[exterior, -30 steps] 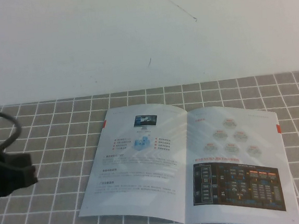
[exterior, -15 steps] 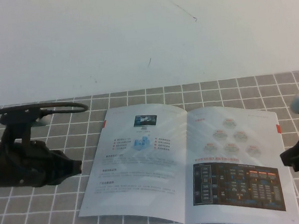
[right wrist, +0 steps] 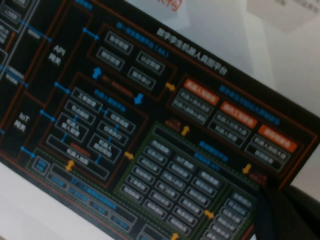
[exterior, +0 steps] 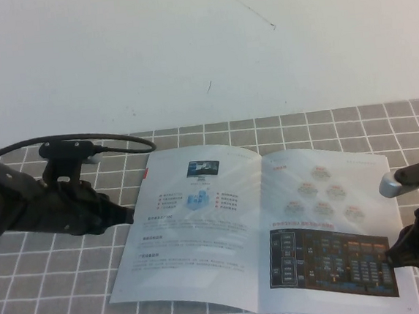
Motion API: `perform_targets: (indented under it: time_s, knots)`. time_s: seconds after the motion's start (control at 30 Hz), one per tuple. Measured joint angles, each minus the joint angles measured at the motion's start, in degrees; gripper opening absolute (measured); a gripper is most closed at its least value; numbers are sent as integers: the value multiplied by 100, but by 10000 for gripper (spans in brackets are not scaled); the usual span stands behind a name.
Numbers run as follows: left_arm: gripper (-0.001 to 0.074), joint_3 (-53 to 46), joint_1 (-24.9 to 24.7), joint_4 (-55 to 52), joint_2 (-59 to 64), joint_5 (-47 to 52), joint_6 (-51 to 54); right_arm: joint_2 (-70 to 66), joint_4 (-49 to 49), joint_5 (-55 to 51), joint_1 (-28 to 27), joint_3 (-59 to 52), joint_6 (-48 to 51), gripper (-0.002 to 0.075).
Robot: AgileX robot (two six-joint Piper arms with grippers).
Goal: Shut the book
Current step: 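Close the open booklet and leave it lying on the table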
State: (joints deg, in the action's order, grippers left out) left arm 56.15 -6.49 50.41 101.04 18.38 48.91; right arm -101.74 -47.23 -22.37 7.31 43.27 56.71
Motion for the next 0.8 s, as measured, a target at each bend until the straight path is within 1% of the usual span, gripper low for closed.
perform_targets:
  time_s: [0.2,0.47,0.63,0.8]
  knots:
    - [-4,41,0,13,358,-534,10,-36,-21,0,0,22,0,-3]
    - [-4,50,-24,108,684,-530,47,-96,-53,-32,0,69,0,-3]
    - [-4,86,-264,222,699,-307,60,-96,-63,-32,0,69,0,-3]
    - [-4,86,-747,374,709,-104,82,-98,-63,-32,0,78,0,-3]
